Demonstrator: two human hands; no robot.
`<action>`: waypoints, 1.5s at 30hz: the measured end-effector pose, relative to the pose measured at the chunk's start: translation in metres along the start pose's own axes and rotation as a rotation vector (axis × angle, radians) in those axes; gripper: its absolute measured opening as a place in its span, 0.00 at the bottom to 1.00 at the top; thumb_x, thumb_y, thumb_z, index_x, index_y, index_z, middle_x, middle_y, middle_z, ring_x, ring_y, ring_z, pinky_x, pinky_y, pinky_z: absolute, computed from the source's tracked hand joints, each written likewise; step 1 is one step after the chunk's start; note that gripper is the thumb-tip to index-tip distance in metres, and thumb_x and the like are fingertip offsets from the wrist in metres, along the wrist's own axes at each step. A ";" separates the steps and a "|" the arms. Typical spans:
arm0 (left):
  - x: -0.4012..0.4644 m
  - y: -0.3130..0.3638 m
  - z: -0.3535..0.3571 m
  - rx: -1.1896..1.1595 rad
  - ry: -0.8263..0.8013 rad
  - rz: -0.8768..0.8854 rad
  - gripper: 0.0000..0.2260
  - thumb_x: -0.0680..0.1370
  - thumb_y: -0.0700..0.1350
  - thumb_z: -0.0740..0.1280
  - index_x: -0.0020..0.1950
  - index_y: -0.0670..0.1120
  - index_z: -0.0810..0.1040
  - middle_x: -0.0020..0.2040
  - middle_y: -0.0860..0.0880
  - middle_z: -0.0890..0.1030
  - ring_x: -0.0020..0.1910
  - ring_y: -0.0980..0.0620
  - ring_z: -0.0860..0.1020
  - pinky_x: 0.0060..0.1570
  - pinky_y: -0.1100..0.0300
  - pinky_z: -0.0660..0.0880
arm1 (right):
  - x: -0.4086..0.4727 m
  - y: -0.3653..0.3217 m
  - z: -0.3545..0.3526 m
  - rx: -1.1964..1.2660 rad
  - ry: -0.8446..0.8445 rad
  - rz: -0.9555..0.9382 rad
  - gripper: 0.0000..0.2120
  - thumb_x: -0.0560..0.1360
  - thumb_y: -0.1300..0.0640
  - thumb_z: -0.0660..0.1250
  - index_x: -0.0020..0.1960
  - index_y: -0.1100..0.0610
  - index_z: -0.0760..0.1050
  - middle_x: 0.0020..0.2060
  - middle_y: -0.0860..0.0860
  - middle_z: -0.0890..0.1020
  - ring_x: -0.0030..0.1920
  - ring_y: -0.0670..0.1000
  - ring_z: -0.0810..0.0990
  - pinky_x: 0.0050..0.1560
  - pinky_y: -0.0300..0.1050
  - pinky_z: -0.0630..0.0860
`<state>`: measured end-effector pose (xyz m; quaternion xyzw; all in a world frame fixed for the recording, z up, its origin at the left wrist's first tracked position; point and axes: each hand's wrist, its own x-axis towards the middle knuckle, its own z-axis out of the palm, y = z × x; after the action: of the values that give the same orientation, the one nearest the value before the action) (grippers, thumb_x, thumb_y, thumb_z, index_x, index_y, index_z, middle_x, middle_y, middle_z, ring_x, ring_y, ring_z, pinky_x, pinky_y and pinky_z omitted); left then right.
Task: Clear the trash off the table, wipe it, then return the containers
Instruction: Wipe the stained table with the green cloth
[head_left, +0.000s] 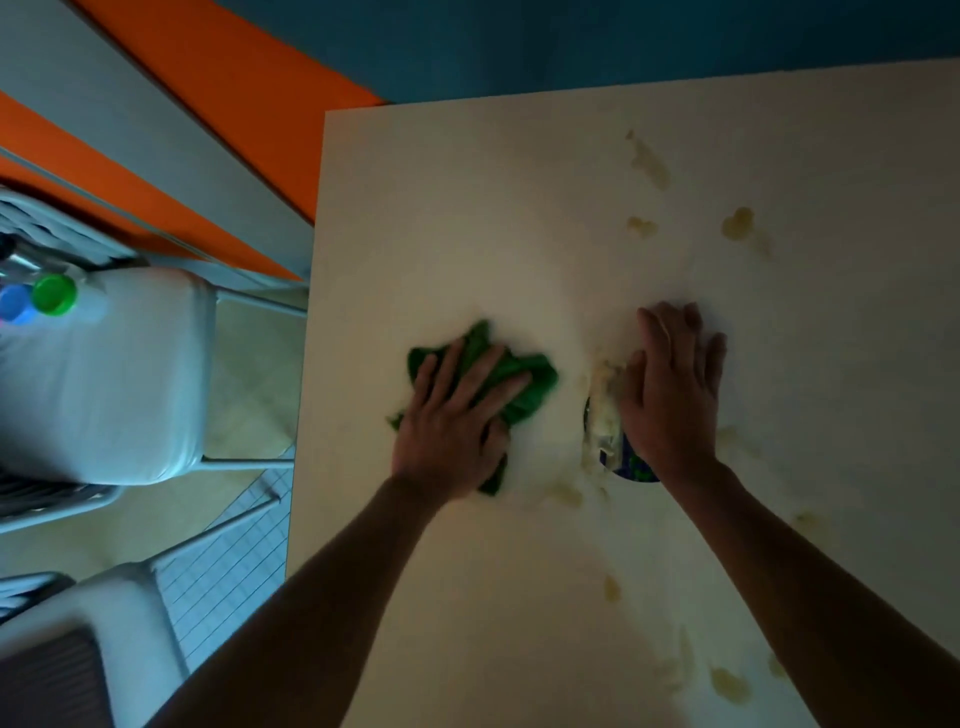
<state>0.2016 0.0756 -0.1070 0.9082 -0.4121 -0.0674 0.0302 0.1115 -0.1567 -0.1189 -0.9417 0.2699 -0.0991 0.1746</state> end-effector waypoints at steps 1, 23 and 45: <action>0.013 -0.007 -0.001 -0.017 0.034 -0.128 0.25 0.80 0.54 0.56 0.78 0.59 0.66 0.81 0.50 0.60 0.81 0.37 0.54 0.76 0.37 0.54 | -0.005 0.000 -0.001 0.000 -0.001 -0.002 0.24 0.79 0.56 0.53 0.74 0.60 0.66 0.73 0.57 0.69 0.78 0.60 0.58 0.76 0.66 0.51; -0.034 0.044 0.010 -0.088 0.048 -0.136 0.22 0.80 0.54 0.57 0.75 0.59 0.70 0.80 0.48 0.63 0.80 0.35 0.55 0.75 0.35 0.55 | -0.107 -0.001 -0.015 -0.111 -0.051 0.046 0.25 0.80 0.54 0.51 0.76 0.58 0.62 0.76 0.56 0.64 0.79 0.58 0.53 0.76 0.68 0.49; 0.004 -0.076 -0.001 -0.144 0.103 -0.695 0.28 0.80 0.57 0.49 0.81 0.53 0.60 0.82 0.44 0.56 0.80 0.35 0.53 0.77 0.37 0.49 | 0.000 -0.007 0.004 -0.085 0.018 0.070 0.25 0.79 0.53 0.51 0.74 0.58 0.65 0.73 0.57 0.69 0.76 0.61 0.61 0.76 0.67 0.52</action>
<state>0.2610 0.1224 -0.1150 0.9918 -0.0710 -0.0564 0.0903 0.1160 -0.1504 -0.1200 -0.9373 0.3083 -0.0900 0.1356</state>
